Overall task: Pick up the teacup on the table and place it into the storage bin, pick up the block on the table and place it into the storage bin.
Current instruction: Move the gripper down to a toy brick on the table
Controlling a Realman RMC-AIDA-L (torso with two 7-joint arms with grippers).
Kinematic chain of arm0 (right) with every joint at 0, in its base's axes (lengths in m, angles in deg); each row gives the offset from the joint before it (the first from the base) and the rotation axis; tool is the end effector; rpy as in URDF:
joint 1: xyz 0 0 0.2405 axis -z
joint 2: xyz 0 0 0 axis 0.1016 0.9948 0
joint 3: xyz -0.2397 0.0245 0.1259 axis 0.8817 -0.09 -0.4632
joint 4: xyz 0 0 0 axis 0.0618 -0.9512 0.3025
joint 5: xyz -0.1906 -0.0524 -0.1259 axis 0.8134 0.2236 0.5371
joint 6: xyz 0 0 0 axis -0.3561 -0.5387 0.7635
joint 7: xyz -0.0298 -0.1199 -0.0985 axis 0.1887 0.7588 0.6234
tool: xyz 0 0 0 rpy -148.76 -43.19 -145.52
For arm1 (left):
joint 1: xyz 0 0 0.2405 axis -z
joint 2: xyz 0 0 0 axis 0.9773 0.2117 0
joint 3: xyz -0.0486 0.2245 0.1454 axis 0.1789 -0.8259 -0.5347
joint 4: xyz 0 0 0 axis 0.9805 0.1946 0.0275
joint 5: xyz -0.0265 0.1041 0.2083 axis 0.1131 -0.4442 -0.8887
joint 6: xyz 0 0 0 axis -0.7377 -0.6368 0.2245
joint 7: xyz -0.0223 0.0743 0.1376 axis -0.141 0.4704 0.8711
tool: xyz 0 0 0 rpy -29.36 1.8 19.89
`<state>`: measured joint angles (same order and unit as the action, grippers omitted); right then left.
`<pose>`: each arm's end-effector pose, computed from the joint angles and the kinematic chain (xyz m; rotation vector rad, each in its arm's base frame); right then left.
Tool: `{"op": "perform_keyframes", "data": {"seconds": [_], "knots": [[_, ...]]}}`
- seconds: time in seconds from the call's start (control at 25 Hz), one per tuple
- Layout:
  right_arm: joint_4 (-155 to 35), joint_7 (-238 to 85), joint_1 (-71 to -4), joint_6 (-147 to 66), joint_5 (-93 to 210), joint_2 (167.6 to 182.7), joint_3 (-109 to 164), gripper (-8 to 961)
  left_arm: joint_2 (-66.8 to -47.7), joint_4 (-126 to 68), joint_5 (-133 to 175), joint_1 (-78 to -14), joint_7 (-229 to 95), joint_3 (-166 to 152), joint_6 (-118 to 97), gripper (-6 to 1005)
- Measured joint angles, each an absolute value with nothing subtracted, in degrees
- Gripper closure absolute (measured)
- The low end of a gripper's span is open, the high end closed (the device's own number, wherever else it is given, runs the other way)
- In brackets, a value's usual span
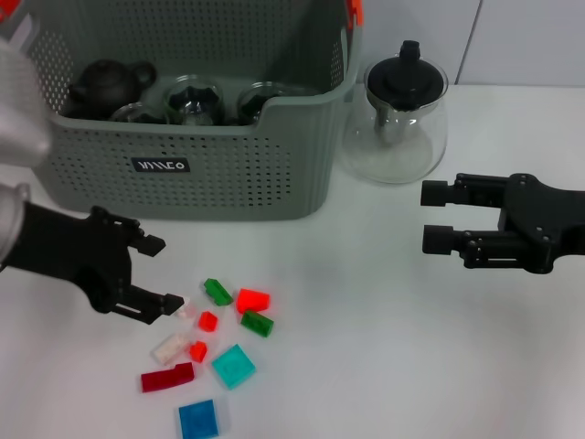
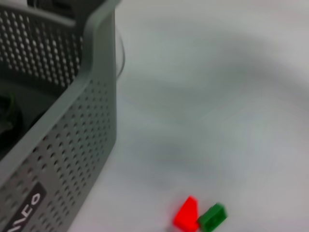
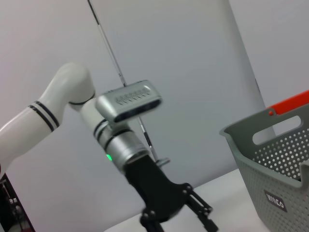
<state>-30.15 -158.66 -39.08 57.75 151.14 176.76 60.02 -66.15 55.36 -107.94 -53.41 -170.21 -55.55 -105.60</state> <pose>0.2479 0.3456 0.0142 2.8858 -0.6393 -1.0451 -0.2368 0.3379 0.0428 -2.8481 -0.4621 0.1828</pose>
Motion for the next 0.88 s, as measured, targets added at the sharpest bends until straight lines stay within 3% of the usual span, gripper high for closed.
{"op": "perform_keyframes", "data": {"seconds": [0.4, 0.88], "knots": [[-30.92, -158.95, -38.98, 57.76, 151.13, 176.93, 59.89, 161, -65.73, 46.11, -121.26, -44.92, -168.52, -65.29, -98.62, 201], [-32.12, -158.84, -38.88, 57.27, 151.14, 177.3, 59.11, 161, -66.22, 40.09, -125.57, -42.51, -168.21, -73.79, -92.67, 242]]}}
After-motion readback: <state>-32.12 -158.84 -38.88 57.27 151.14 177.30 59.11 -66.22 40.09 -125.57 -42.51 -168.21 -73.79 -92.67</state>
